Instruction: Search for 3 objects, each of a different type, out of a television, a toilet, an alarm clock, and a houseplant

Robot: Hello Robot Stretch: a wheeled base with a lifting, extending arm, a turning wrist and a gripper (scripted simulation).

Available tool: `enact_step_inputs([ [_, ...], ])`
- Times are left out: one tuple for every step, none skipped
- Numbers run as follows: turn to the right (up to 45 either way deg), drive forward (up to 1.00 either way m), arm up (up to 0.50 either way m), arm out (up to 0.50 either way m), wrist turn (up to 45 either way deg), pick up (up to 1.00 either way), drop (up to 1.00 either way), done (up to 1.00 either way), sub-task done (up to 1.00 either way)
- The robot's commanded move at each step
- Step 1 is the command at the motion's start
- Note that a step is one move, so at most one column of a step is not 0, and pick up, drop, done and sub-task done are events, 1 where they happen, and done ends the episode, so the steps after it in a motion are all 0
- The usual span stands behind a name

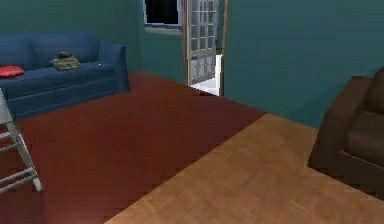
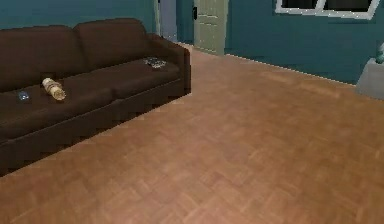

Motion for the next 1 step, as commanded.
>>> enact_step_inputs([
  [3.0, 0.00, 0.00, 0.00, 0.0, 0.00, 0.00, 0.00, 0.00],
])
